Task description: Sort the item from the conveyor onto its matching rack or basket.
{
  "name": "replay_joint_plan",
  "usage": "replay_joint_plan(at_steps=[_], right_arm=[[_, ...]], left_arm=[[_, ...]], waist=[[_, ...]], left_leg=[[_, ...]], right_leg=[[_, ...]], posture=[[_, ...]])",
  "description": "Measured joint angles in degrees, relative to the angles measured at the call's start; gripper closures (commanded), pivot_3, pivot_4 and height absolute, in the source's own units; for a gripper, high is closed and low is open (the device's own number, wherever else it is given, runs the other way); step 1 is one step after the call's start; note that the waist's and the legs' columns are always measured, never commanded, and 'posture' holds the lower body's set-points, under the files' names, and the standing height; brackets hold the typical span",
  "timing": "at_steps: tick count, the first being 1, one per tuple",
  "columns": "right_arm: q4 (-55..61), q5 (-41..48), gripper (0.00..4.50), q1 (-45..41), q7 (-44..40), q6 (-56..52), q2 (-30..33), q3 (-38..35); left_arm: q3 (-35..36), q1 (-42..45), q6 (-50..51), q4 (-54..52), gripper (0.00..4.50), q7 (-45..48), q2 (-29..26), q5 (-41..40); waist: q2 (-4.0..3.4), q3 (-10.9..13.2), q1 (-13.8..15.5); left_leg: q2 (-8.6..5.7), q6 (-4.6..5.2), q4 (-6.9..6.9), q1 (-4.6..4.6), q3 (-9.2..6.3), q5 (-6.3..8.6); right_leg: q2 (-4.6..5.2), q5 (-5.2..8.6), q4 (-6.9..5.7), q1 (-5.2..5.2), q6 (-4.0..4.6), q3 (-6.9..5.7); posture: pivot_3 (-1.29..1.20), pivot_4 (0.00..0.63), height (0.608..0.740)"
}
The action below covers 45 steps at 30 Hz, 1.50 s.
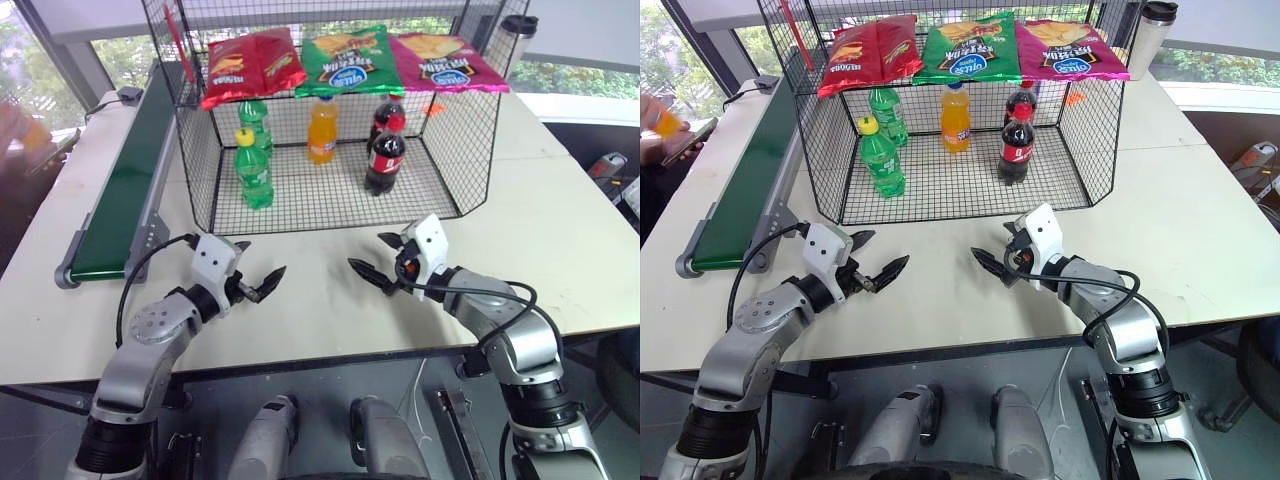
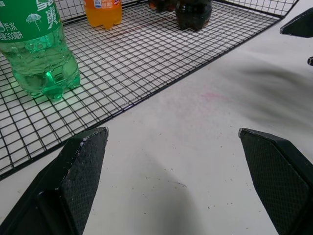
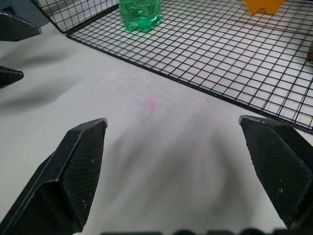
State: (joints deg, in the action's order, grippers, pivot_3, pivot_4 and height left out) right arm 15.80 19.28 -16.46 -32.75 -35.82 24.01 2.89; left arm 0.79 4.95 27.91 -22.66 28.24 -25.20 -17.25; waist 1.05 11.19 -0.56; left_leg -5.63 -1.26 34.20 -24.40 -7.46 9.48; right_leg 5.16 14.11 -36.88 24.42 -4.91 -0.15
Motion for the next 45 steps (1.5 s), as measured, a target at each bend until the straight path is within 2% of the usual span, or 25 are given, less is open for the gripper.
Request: replay_joint_plan(at_steps=[28,36,45], right_arm=[[2.26,1.27,0.03,-0.32,-1.31,-0.91,0.20,0.86],[8.15,6.67,0.03,-2.51,-4.88,-4.50,2.29,0.54],[11.16,12.27,0.03,-6.39,-9.81,-5.71,4.32,0.74]], left_arm=[[1.57,0.35,-0.44,-1.25,0.00,-0.22,-0.21,0.24],[8.85,1.37,6.55,-8.34,0.00,-4.06,-0.95,-4.01],[24.60,1.47,13.14,-7.86,0.00,-7.28,-3.69,-11.53]], waist=[[0.00,0.00,-0.06],[0.00,0.01,-0.01],[0.00,0.01,-0.12]], left_leg=[[0.01,0.00,-0.01,-0.01,-0.01,0.00],[0.02,0.00,-0.01,-0.02,-0.01,0.01],[0.06,0.00,-0.02,-0.01,-0.01,0.01]], right_leg=[[-0.01,0.00,0.01,0.01,-0.01,0.00],[-0.01,0.10,0.04,0.00,-0.18,-0.01],[-0.05,0.10,0.06,0.01,-0.18,-0.01]], posture=[[0.00,0.150,0.739],[0.00,0.150,0.739],[0.00,0.150,0.739]])
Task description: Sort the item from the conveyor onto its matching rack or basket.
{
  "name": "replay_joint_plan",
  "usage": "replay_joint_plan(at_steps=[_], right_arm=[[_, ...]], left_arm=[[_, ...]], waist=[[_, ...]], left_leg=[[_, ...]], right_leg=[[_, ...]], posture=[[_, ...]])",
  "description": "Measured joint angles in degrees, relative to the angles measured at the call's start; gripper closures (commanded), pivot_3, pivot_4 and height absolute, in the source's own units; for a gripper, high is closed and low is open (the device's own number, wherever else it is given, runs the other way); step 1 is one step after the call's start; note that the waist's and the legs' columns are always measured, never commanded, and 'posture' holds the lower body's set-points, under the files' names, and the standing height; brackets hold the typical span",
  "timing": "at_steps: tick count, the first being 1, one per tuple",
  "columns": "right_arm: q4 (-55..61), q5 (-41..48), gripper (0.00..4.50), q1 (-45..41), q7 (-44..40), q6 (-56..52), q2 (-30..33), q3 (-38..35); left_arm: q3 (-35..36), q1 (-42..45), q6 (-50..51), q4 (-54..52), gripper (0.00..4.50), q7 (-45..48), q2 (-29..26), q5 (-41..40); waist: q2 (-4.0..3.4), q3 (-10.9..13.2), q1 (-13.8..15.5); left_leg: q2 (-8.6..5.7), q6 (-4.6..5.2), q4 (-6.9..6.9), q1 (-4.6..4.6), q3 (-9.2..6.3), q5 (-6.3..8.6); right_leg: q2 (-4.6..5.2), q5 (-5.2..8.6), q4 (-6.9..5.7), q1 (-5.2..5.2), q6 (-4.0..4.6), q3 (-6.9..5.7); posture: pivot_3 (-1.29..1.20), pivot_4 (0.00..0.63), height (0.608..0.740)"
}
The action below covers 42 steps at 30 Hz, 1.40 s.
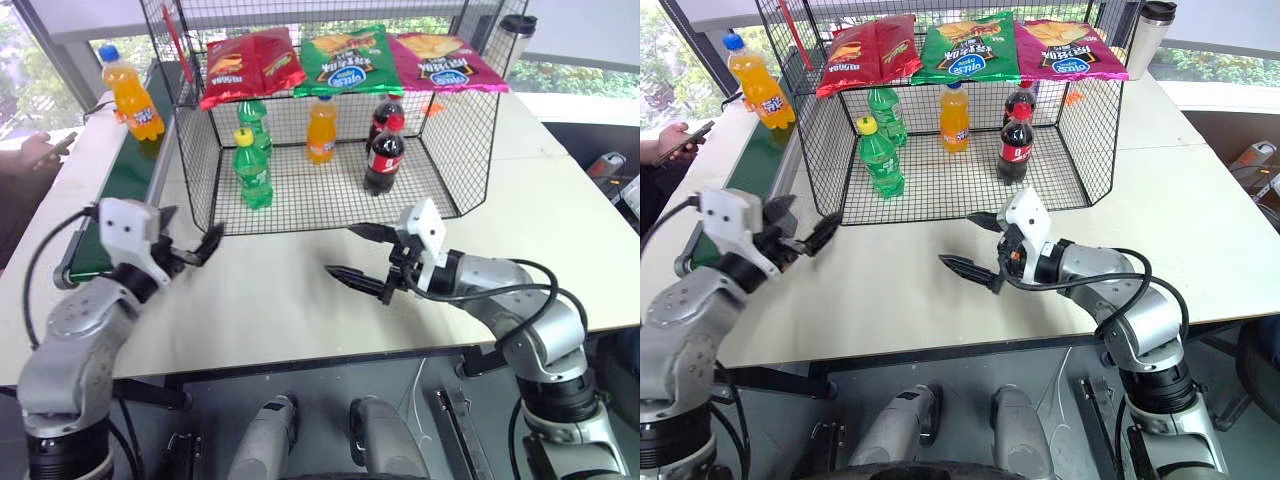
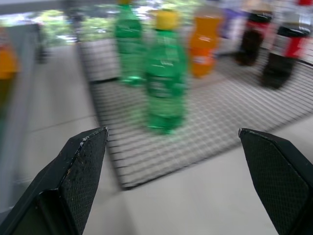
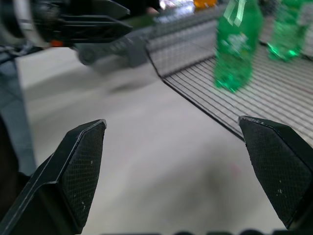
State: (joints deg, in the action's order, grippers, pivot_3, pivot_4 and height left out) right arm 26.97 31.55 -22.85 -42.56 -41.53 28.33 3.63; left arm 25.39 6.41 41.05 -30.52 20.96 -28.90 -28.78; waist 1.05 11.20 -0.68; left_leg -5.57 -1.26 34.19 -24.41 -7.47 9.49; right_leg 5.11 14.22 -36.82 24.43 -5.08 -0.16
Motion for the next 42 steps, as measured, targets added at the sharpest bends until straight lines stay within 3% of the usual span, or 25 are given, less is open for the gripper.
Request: replay_joint_plan(at_steps=[6,12,19,42], right_arm=[[0.13,1.99,0.03,-3.84,-0.82,-0.42,0.02,0.05],[0.06,2.41,0.03,-4.74,-1.43,-0.44,0.02,0.75],[-0.07,2.27,0.03,-4.76,-1.75,-0.02,0.03,1.78],[-0.06,1.84,0.03,-4.49,-1.35,0.60,0.22,1.90]], left_arm=[[10.62,-0.02,0.49,6.84,0.00,-0.53,-3.67,-2.75],[16.08,-3.54,0.08,12.65,0.00,-0.15,-4.87,-3.69],[15.83,-6.73,-2.33,15.13,0.00,0.52,-4.84,-2.97],[11.49,-4.28,-5.13,16.92,0.00,-0.12,-4.60,-2.94]], waist=[[0.00,0.00,0.24],[0.00,0.00,0.04],[0.01,0.00,0.16],[0.01,0.00,0.10]], left_leg=[[0.04,-0.12,-0.02,-0.04,-0.02,0.08],[0.04,-0.07,-0.14,-0.05,0.01,0.13],[0.10,-0.09,-0.16,-0.06,0.01,0.14],[0.12,-0.10,-0.18,-0.06,0.02,0.14]], right_leg=[[-0.02,-0.11,0.25,-0.06,0.17,-0.02],[-0.02,-0.22,0.55,-0.12,0.31,-0.02],[-0.02,-0.24,0.58,-0.12,0.36,-0.03],[-0.04,-0.26,0.60,-0.10,0.38,-0.03]], posture=[[0.00,0.150,0.739],[0.00,0.150,0.739],[0.00,0.150,0.739],[0.00,0.150,0.739]])
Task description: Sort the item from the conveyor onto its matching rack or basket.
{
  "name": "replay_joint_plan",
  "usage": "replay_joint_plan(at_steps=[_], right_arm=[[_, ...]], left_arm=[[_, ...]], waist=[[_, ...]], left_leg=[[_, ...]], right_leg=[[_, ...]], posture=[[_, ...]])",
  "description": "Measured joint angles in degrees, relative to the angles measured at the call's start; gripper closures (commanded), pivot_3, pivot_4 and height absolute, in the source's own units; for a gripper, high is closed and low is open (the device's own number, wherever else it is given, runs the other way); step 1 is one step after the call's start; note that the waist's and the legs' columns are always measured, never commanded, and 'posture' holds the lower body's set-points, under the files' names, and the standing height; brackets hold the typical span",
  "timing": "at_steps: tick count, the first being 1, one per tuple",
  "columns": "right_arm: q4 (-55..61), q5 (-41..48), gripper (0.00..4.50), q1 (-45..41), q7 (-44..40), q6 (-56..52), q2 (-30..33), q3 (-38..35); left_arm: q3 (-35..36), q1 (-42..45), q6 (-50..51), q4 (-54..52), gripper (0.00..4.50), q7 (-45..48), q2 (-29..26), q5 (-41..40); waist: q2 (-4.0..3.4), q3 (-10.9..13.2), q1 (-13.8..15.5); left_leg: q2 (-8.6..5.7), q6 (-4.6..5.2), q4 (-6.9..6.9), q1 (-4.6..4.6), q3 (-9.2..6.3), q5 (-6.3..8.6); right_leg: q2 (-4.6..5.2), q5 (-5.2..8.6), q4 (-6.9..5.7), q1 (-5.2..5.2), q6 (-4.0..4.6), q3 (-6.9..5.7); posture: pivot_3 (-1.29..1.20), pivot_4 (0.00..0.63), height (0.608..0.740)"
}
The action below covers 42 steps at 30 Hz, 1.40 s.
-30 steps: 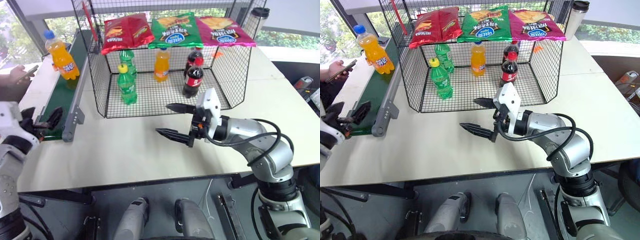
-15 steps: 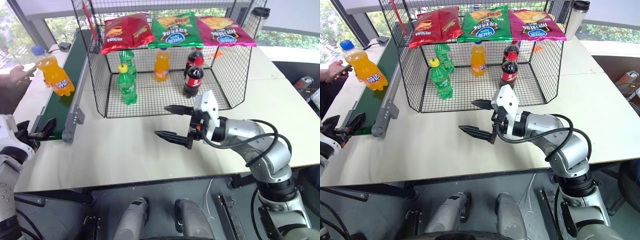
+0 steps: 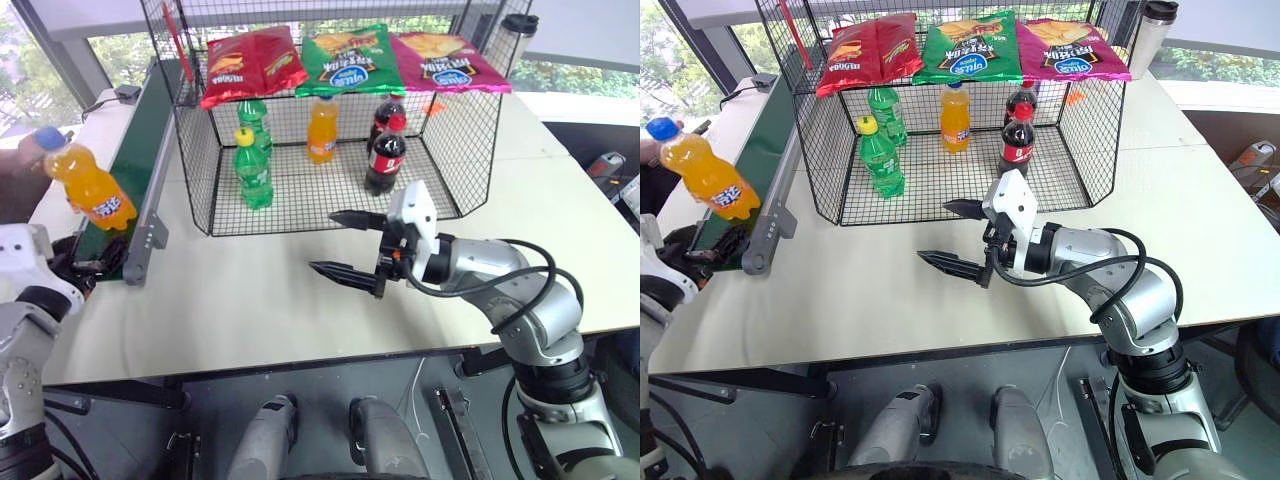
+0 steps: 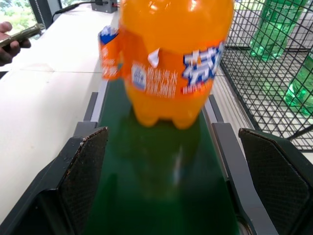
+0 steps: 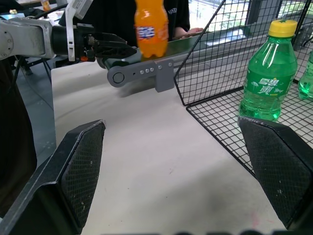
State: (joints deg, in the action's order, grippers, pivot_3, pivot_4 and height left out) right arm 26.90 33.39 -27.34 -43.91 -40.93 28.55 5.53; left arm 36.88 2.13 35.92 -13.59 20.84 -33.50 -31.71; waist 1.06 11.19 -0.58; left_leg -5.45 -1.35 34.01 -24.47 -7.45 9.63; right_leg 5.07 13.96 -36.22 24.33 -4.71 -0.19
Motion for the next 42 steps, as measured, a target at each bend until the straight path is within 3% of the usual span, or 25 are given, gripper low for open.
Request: replay_joint_plan(at_steps=[8,13,20,28,31,34,42], right_arm=[[0.01,0.00,0.03,0.32,0.20,-0.01,0.04,0.01],[0.04,-0.01,0.00,0.71,0.30,-0.01,0.20,0.17],[0.15,0.00,0.00,1.09,0.51,-0.03,0.61,0.32],[0.24,0.11,0.00,1.19,0.70,-0.09,0.86,0.33],[0.27,0.27,0.00,1.21,0.70,-0.35,1.09,0.33],[0.28,0.53,0.00,1.16,0.67,-0.38,1.07,0.37],[-0.04,0.42,0.00,1.21,0.34,0.00,1.17,0.96]], left_arm=[[-1.71,0.14,-0.49,0.05,0.00,-1.07,0.10,1.01],[-1.81,-1.39,-2.47,0.04,1.51,0.81,0.98,-0.02],[-0.66,-0.20,-0.75,0.48,1.51,1.60,0.44,-4.33],[1.76,8.57,2.69,1.68,1.51,1.00,-5.22,-9.59],[-2.35,10.65,4.29,1.00,1.51,4.22,-6.60,-11.18],[-10.96,11.40,4.81,-1.14,1.51,11.45,-9.02,-11.22],[-30.10,15.25,2.33,-2.93,1.51,21.96,-5.37,-7.56]], waist=[[0.00,0.00,0.00],[0.00,0.00,0.00],[0.02,0.00,0.14],[0.03,0.01,-0.05],[0.03,0.01,0.10],[0.03,0.01,0.15],[0.01,0.02,-0.04]], left_leg=[[0.00,0.00,0.00,0.00,0.01,0.00],[0.00,0.00,0.00,0.00,0.01,0.00],[0.02,0.00,0.02,-0.02,-0.01,0.00],[0.04,0.01,0.01,-0.03,0.03,-0.01],[0.04,0.02,0.01,-0.03,0.02,-0.01],[0.03,0.02,0.02,-0.03,0.09,-0.01],[0.16,0.14,-0.09,-0.02,0.18,-0.09]], right_leg=[[0.00,0.00,0.00,0.00,0.00,0.00],[0.00,0.00,0.00,0.00,0.00,0.00],[-0.01,-0.01,0.01,0.00,0.02,-0.03],[-0.04,-0.03,0.03,0.01,0.00,-0.04],[-0.06,-0.03,0.03,0.00,0.01,-0.04],[-0.05,-0.03,0.04,-0.02,0.03,-0.01],[-0.10,-0.06,0.02,0.09,0.07,0.01]], posture=[[0.00,0.150,0.739],[0.00,0.150,0.739],[0.00,0.150,0.739],[0.00,0.150,0.739],[0.00,0.150,0.739],[0.00,0.150,0.739],[0.00,0.150,0.739]])
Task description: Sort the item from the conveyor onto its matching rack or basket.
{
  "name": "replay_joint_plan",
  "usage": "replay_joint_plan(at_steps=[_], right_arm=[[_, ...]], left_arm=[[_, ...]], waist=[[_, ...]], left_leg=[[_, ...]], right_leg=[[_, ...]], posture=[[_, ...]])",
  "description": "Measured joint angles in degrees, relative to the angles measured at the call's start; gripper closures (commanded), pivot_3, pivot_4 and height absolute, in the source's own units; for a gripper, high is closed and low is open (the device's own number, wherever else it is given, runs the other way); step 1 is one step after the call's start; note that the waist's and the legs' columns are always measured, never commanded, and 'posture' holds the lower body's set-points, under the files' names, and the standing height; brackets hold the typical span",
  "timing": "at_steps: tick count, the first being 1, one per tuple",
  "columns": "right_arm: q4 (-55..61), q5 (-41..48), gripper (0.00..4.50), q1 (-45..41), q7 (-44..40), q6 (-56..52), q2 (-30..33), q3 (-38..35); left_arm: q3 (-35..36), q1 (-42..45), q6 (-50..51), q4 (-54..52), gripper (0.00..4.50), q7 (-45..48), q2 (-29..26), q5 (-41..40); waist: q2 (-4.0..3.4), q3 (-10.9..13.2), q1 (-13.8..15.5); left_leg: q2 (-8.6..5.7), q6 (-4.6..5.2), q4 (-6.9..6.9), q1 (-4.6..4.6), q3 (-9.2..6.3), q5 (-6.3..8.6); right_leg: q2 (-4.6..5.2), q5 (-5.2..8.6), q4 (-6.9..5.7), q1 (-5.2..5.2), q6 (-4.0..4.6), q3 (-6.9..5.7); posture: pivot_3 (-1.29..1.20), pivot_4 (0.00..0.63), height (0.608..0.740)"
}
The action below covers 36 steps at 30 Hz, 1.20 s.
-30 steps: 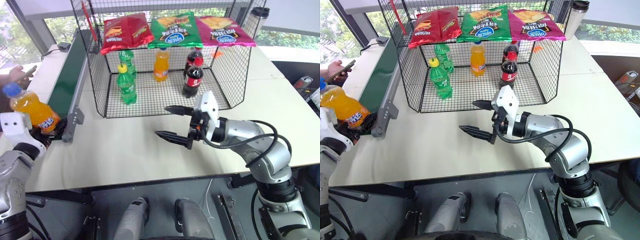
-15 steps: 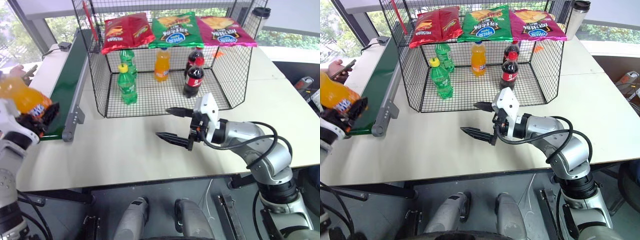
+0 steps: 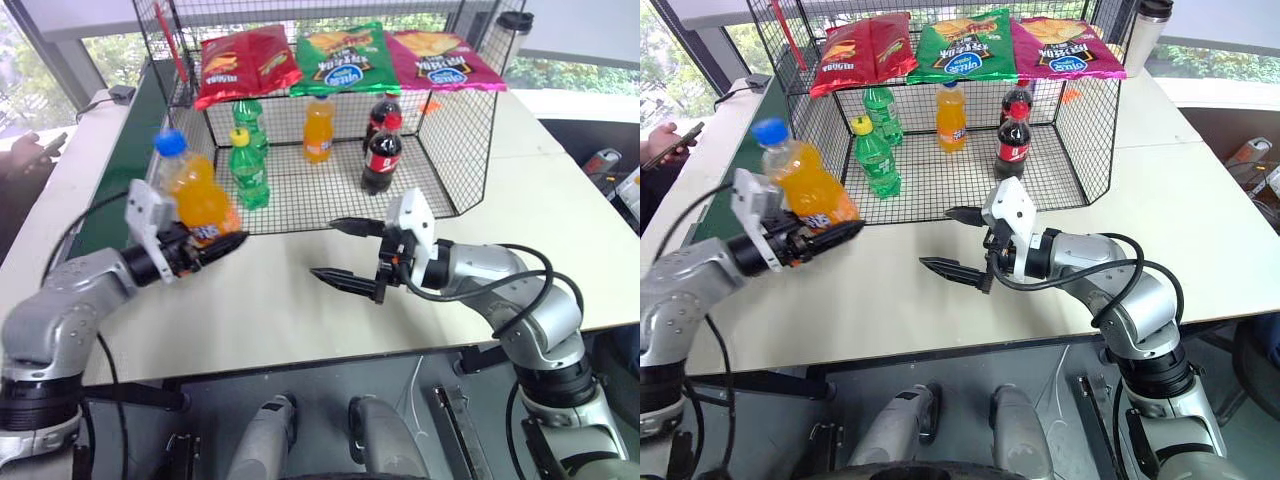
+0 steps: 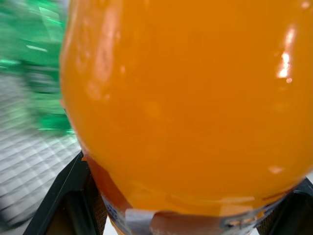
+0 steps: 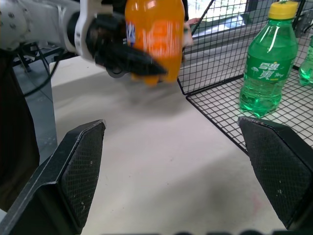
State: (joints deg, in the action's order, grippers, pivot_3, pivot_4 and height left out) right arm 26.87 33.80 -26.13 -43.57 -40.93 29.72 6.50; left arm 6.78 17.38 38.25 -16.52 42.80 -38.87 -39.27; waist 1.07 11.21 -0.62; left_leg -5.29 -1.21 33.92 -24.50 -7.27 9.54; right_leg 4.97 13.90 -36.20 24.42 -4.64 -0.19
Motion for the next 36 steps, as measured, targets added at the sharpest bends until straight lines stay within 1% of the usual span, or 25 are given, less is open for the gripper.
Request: replay_joint_plan(at_steps=[2,6,11,18,32,34,35,36], right_arm=[[0.02,0.06,0.00,-0.09,0.05,-0.03,-0.05,0.02],[0.06,0.10,0.00,-0.16,0.49,-0.53,0.11,-0.03],[0.33,0.20,0.00,-0.24,1.12,-1.45,0.24,-0.07],[0.39,0.36,0.00,-0.49,1.76,-2.61,0.42,-0.14],[0.32,0.86,0.00,-2.80,3.98,-3.24,-0.44,-0.36],[0.30,0.86,0.53,-3.11,4.13,-3.24,-0.75,-0.36],[0.28,0.92,0.85,-3.18,4.07,-3.24,-0.94,-0.35],[0.29,1.06,1.27,-3.17,3.93,-3.24,-1.20,-0.24]], left_arm=[[-5.73,1.28,-2.06,-0.08,1.51,2.53,1.93,2.35],[-12.60,3.90,-6.61,1.90,1.51,7.32,3.63,7.18],[-17.27,6.70,-12.53,5.50,1.51,11.73,6.05,12.34],[-19.52,7.60,-15.63,8.92,1.51,14.72,8.89,15.77],[-19.92,8.64,-17.84,13.03,1.51,16.89,13.32,19.27],[-20.08,9.29,-17.83,13.03,1.51,16.93,13.69,19.43],[-20.07,9.52,-17.80,13.05,1.51,16.87,13.85,19.47],[-19.97,9.77,-17.74,13.20,1.51,16.75,13.99,19.52]], waist=[[0.00,0.00,0.24],[0.00,0.00,0.05],[0.00,0.00,-0.04],[0.00,0.00,0.04],[0.00,0.00,0.03],[0.00,0.00,0.03],[0.00,0.00,0.02],[0.00,0.00,0.02]], left_leg=[[-0.02,0.01,0.04,-0.02,0.02,0.00],[0.00,0.02,0.07,-0.01,0.10,-0.01],[0.01,0.02,0.05,0.00,0.10,-0.01],[0.00,0.03,0.07,-0.01,0.10,-0.01],[0.00,0.04,0.13,-0.01,0.09,-0.02],[0.00,0.04,0.14,-0.01,0.09,-0.02],[0.00,0.04,0.15,-0.01,0.09,-0.02],[0.00,0.04,0.15,-0.01,0.09,-0.02]], right_leg=[[0.02,0.00,0.03,-0.05,0.00,0.00],[0.01,-0.02,0.04,-0.03,0.02,0.03],[0.00,-0.03,0.03,-0.02,0.01,0.03],[0.00,-0.07,0.02,-0.02,-0.07,0.02],[-0.01,-0.15,0.01,-0.04,-0.21,0.00],[-0.02,-0.16,0.01,-0.05,-0.22,0.00],[-0.03,-0.16,0.00,-0.05,-0.23,-0.01],[-0.03,-0.16,0.00,-0.05,-0.23,-0.01]], posture=[[0.00,0.150,0.739],[0.00,0.150,0.739],[0.00,0.150,0.739],[0.00,0.150,0.739],[0.00,0.150,0.739],[0.00,0.150,0.739],[0.00,0.150,0.739],[0.00,0.150,0.739]])
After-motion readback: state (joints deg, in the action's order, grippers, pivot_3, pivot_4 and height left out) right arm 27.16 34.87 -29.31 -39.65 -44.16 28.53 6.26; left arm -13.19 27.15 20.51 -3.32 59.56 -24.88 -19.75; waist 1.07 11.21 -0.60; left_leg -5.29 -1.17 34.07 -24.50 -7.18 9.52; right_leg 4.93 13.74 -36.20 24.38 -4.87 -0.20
